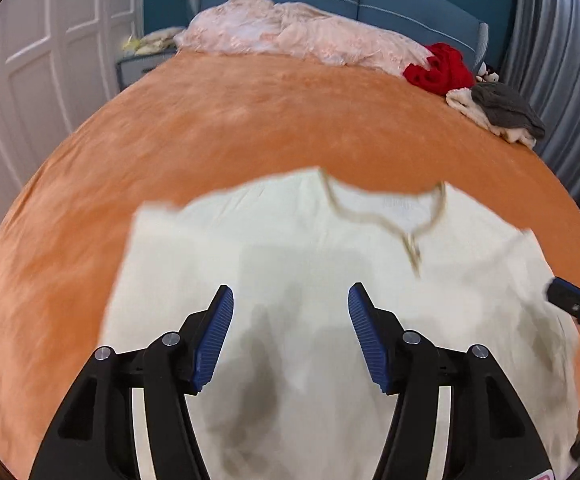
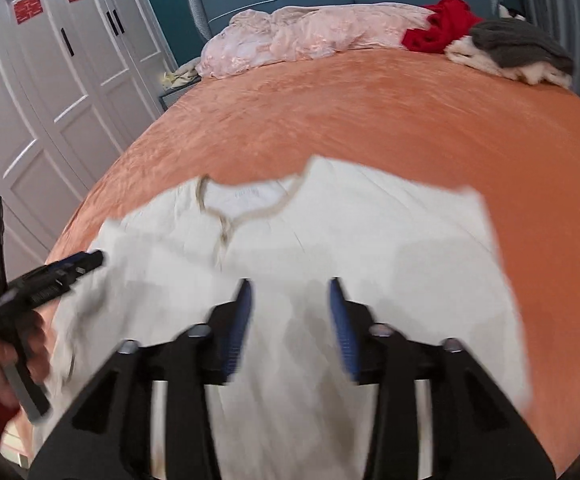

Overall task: Fold large clothes
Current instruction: 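Lift the collar with both tools and fold it toward the hem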

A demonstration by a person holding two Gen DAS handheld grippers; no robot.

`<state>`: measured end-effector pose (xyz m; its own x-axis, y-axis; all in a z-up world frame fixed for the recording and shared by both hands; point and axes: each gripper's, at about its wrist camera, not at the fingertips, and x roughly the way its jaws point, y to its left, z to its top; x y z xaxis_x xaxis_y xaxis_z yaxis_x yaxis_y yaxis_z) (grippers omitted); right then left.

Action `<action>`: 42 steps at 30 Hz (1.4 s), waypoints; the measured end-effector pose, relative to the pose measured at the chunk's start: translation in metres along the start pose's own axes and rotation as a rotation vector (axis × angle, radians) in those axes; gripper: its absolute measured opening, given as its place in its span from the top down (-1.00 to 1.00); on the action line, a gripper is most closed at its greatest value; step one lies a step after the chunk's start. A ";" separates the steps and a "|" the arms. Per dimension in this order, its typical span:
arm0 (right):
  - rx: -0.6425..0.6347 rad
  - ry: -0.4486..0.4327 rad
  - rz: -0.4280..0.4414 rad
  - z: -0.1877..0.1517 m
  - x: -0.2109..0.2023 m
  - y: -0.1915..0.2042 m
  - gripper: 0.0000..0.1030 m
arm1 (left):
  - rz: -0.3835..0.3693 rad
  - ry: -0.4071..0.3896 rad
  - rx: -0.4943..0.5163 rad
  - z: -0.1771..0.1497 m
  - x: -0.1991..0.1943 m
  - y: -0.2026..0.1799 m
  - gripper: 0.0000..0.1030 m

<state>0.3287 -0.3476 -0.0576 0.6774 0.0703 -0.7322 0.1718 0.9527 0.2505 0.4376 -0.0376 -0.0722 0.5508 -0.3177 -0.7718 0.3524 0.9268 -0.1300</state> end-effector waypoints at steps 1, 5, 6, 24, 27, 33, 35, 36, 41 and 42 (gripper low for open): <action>0.004 0.010 -0.017 -0.021 -0.024 -0.010 0.05 | -0.018 0.006 -0.021 -0.012 -0.014 0.009 -0.18; 0.036 0.063 -0.089 -0.096 -0.090 -0.048 -0.19 | -0.038 0.088 -0.169 -0.084 -0.068 0.069 -0.22; 0.064 0.081 -0.116 -0.119 -0.108 -0.061 -0.23 | -0.031 0.103 -0.199 -0.098 -0.077 0.079 -0.22; 0.439 0.142 0.105 -0.243 -0.164 -0.089 0.86 | -0.176 0.172 -0.448 -0.222 -0.151 0.104 0.82; 0.388 0.105 0.115 -0.239 -0.191 -0.079 0.90 | -0.183 0.137 -0.421 -0.218 -0.176 0.100 0.88; 0.200 0.179 0.098 -0.250 -0.254 -0.049 0.91 | -0.175 0.139 -0.342 -0.244 -0.248 0.085 0.90; 0.143 0.272 0.091 -0.271 -0.284 -0.043 0.91 | -0.179 0.194 -0.316 -0.272 -0.283 0.077 0.90; 0.116 0.325 0.082 -0.283 -0.300 -0.041 0.91 | -0.176 0.219 -0.307 -0.286 -0.300 0.075 0.90; 0.128 0.466 0.077 -0.322 -0.360 -0.033 0.91 | -0.142 0.314 -0.332 -0.345 -0.376 0.066 0.90; 0.126 0.471 0.072 -0.327 -0.366 -0.030 0.91 | -0.131 0.321 -0.339 -0.352 -0.382 0.064 0.90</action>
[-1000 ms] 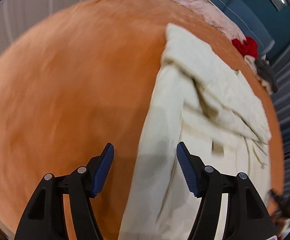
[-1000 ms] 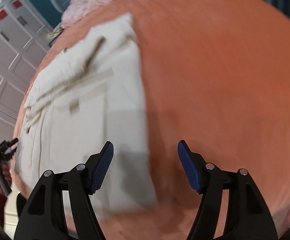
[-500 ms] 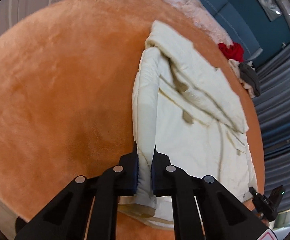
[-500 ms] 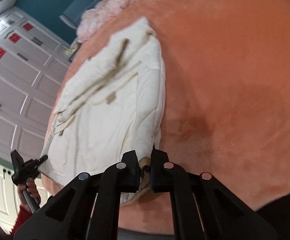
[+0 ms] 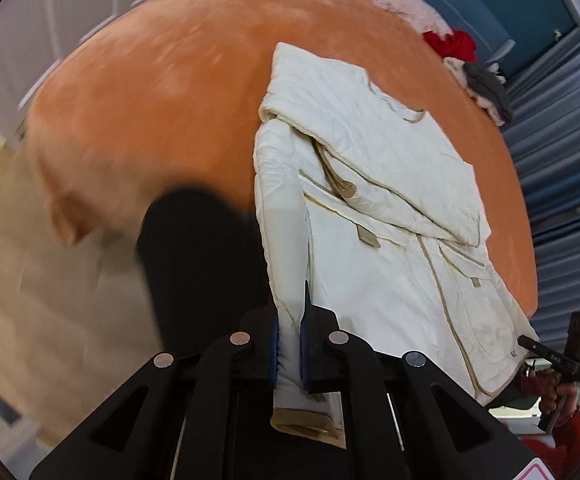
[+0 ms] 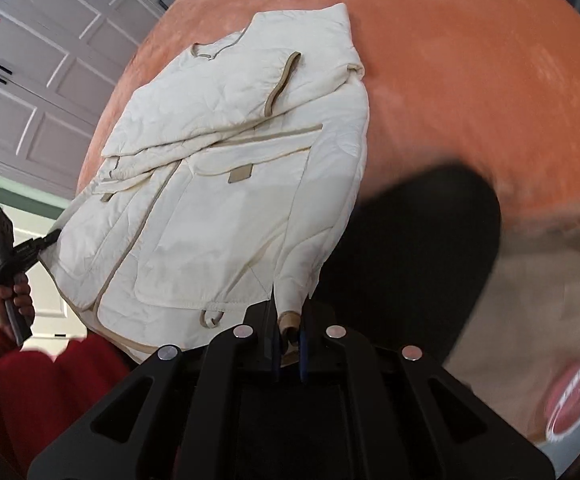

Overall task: Fold large clothes
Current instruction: 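Lift the collar with both tools and fold it toward the hem, then lower the folded collar onto the hem and open both tools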

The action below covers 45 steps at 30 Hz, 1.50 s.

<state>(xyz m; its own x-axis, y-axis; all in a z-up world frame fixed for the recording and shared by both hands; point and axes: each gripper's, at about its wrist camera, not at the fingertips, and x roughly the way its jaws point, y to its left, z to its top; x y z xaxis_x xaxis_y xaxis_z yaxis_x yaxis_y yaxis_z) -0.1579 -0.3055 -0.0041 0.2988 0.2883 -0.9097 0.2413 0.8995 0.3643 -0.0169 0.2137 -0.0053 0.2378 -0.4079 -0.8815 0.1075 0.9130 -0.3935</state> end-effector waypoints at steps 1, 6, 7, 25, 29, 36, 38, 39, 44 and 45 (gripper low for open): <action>-0.006 0.001 -0.008 -0.006 -0.001 0.004 0.91 | 0.006 0.003 -0.012 -0.008 -0.002 0.000 0.90; -0.003 -0.014 0.009 0.000 0.003 0.007 0.91 | 0.014 -0.032 -0.042 -0.011 0.002 -0.005 0.90; 0.003 -0.030 0.024 0.003 -0.001 0.006 0.91 | 0.000 -0.046 -0.053 -0.004 0.000 -0.006 0.90; 0.071 -0.478 0.069 0.162 -0.009 -0.001 0.91 | -0.002 -0.356 0.082 0.155 0.031 -0.062 0.88; 0.106 -0.491 0.071 0.189 0.013 -0.006 0.91 | 0.034 -0.362 0.090 0.174 0.055 -0.064 0.88; 0.147 -0.518 0.020 0.218 0.046 -0.009 0.86 | 0.029 -0.347 0.034 0.200 0.090 -0.050 0.70; 0.167 -0.537 0.026 0.222 0.053 -0.013 0.80 | -0.003 -0.348 -0.019 0.206 0.097 -0.043 0.68; 0.176 -0.547 0.031 0.223 0.055 -0.014 0.78 | -0.010 -0.342 -0.045 0.210 0.102 -0.039 0.67; 0.222 -0.570 0.068 0.228 0.061 -0.018 0.69 | -0.007 -0.317 -0.054 0.215 0.107 -0.041 0.67; 0.229 -0.570 0.075 0.229 0.061 -0.019 0.68 | -0.009 -0.314 -0.052 0.215 0.105 -0.041 0.67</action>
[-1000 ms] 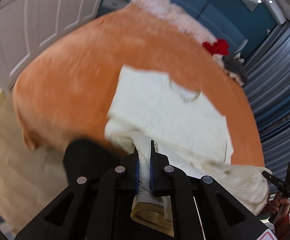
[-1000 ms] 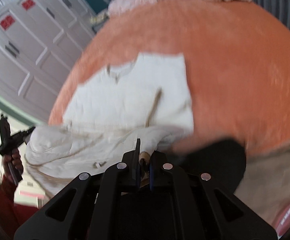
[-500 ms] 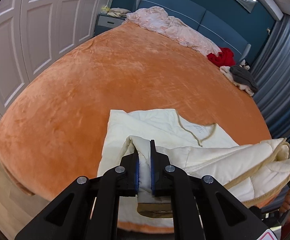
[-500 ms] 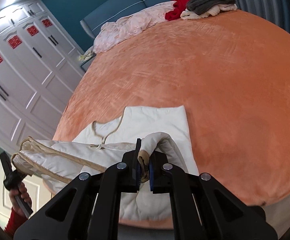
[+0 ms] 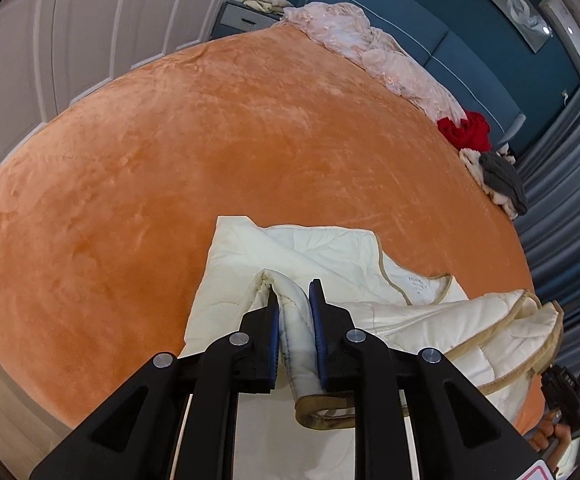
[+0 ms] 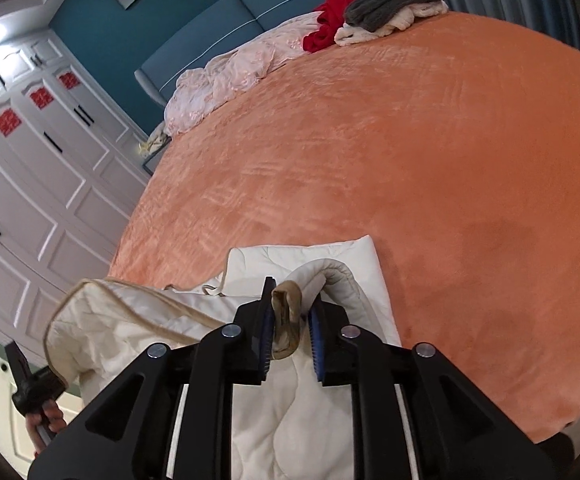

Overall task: Fold large clothes
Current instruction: 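Lower the folded collar onto the hem and open both tools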

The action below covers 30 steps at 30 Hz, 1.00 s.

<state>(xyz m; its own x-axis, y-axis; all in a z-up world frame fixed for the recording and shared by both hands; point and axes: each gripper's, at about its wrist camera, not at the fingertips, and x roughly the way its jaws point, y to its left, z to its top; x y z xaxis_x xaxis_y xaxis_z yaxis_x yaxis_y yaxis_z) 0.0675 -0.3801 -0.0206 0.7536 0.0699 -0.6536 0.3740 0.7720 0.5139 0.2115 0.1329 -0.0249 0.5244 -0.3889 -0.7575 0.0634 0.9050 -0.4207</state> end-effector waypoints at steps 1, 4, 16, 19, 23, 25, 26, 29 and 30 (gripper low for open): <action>0.012 -0.002 0.009 0.000 -0.001 -0.001 0.65 | -0.009 0.000 -0.004 0.001 -0.003 0.000 0.66; 0.036 -0.006 0.032 0.003 -0.005 -0.002 0.61 | -0.060 0.004 -0.032 0.005 -0.016 0.001 0.62; -0.017 -0.115 0.083 0.025 -0.055 0.018 0.10 | -0.105 -0.191 -0.076 0.026 -0.084 -0.004 -0.16; -0.071 -0.100 0.036 0.019 -0.048 0.023 0.10 | -0.033 -0.195 0.017 0.029 -0.078 -0.016 -0.16; -0.127 -0.059 -0.038 0.006 -0.022 0.021 0.10 | 0.058 -0.156 0.160 0.024 -0.046 -0.036 -0.16; -0.168 -0.027 -0.093 0.002 -0.002 0.020 0.09 | 0.096 -0.113 0.212 0.019 -0.020 -0.041 -0.16; -0.180 -0.013 -0.111 0.000 0.006 0.018 0.09 | 0.113 -0.093 0.227 0.017 -0.008 -0.041 -0.16; -0.187 0.039 -0.145 -0.002 0.035 0.010 0.09 | 0.146 -0.010 0.205 0.014 0.035 -0.031 -0.16; -0.184 0.050 -0.147 -0.002 0.040 0.009 0.09 | 0.147 0.006 0.184 0.013 0.043 -0.027 -0.16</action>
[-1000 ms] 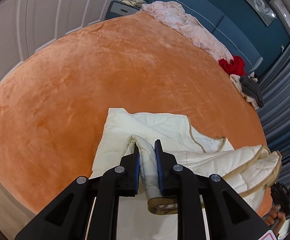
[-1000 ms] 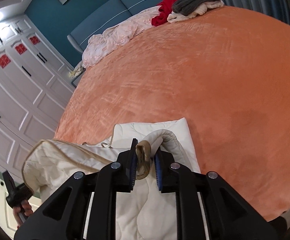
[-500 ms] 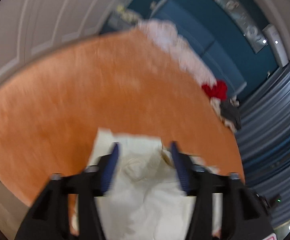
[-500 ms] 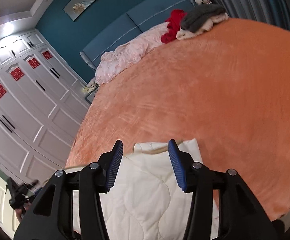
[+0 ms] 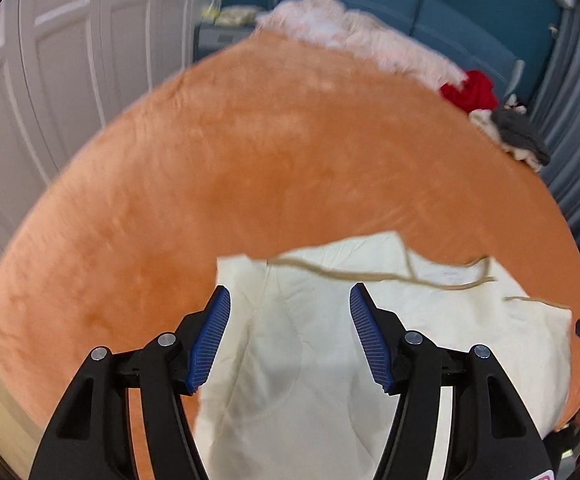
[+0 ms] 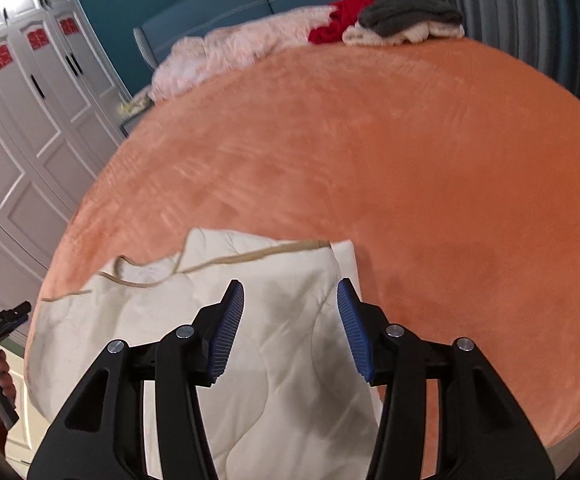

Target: Fold large clothes

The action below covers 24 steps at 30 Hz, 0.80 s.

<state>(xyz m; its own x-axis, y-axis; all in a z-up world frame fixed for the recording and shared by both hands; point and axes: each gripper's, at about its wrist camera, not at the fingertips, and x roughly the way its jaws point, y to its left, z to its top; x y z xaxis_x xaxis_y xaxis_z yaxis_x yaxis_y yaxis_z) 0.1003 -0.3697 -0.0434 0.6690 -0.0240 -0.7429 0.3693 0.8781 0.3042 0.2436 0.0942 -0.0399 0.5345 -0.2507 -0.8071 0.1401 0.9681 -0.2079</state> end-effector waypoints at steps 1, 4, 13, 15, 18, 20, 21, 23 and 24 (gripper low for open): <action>0.000 0.013 -0.005 0.001 0.009 -0.001 0.09 | -0.011 0.022 -0.030 -0.001 0.010 0.004 -0.16; 0.007 0.044 0.007 0.002 0.028 0.000 0.18 | -0.047 0.085 -0.103 -0.002 0.037 0.012 -0.12; -0.007 -0.057 0.018 0.026 0.026 0.014 0.91 | -0.056 0.002 -0.117 0.018 0.040 0.009 0.88; -0.007 -0.075 0.004 0.033 0.028 0.015 0.91 | -0.035 -0.024 -0.109 0.026 0.042 0.006 0.88; -0.016 -0.057 -0.040 0.039 0.047 0.015 0.91 | 0.013 -0.017 -0.098 0.031 0.057 0.003 0.88; -0.021 -0.022 -0.068 0.036 0.065 0.013 0.91 | 0.052 0.004 -0.082 0.031 0.073 0.001 0.88; -0.024 -0.006 -0.078 0.035 0.074 0.011 0.91 | 0.067 0.013 -0.077 0.030 0.080 0.001 0.88; -0.023 0.030 -0.093 0.028 0.091 0.007 0.91 | 0.085 0.021 -0.072 0.027 0.090 0.003 0.87; -0.019 0.041 -0.091 0.025 0.097 0.005 0.91 | 0.091 0.023 -0.069 0.024 0.095 0.004 0.86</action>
<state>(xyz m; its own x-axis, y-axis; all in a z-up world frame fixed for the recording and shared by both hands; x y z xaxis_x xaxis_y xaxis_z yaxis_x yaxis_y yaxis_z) 0.1831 -0.3799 -0.0988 0.6058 -0.0851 -0.7911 0.4152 0.8819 0.2231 0.3152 0.0738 -0.1043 0.5234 -0.1623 -0.8365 0.0335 0.9848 -0.1702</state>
